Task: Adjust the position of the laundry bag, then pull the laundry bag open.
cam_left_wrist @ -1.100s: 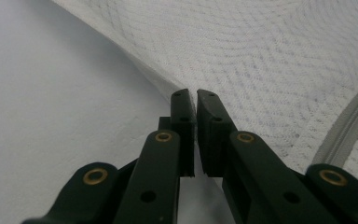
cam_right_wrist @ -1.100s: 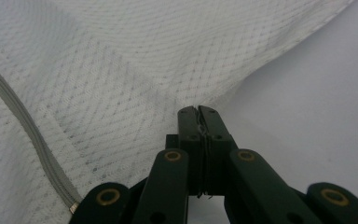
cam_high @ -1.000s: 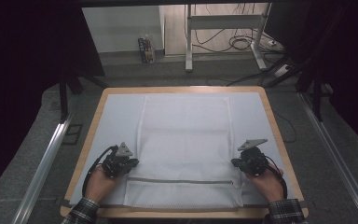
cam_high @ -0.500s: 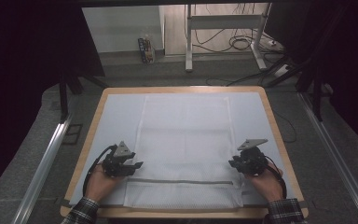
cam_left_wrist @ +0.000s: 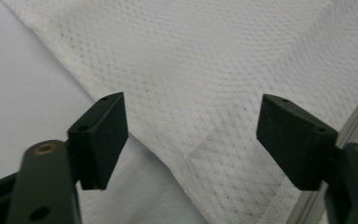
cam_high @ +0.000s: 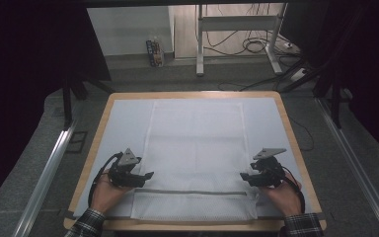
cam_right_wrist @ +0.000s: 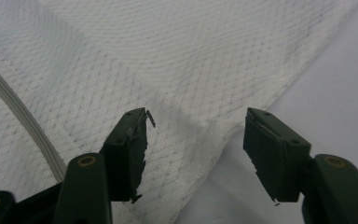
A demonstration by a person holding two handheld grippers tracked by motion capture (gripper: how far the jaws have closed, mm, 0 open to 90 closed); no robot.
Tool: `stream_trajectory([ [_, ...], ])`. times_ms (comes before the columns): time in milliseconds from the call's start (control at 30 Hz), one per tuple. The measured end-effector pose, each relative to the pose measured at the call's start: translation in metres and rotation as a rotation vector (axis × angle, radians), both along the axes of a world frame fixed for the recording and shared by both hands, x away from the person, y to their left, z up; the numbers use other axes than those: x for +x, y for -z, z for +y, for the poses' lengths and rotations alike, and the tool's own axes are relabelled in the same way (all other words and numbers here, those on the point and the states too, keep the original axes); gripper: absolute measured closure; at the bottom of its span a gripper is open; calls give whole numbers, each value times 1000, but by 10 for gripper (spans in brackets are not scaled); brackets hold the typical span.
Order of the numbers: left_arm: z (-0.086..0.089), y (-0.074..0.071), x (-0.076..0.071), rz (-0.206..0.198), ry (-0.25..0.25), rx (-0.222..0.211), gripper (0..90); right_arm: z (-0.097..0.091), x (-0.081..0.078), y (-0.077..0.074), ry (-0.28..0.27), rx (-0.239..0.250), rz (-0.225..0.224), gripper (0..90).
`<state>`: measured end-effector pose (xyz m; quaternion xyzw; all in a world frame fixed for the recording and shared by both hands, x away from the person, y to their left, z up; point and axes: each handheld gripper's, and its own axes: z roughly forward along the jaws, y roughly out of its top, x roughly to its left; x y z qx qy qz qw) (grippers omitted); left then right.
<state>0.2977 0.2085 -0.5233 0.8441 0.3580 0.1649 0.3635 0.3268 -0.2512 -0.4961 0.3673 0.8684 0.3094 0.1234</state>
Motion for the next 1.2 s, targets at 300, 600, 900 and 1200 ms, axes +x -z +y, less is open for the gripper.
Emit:
stream_trajectory([
  [300, -5, -4, -1, 20, 23, -65, 154, -7, -6, -4, 30, 31, -36, 298],
  [600, -24, -7, -7, 19, 83, -50, 142, -12, -22, -10, 16, 45, -69, 324],
  [900, -33, -6, -9, 13, 107, -29, 147, -18, -40, -15, 17, 67, -47, 471],
  [1200, -43, -9, -20, 21, 129, -67, 150, -25, -60, -12, 12, 54, -3, 546],
])
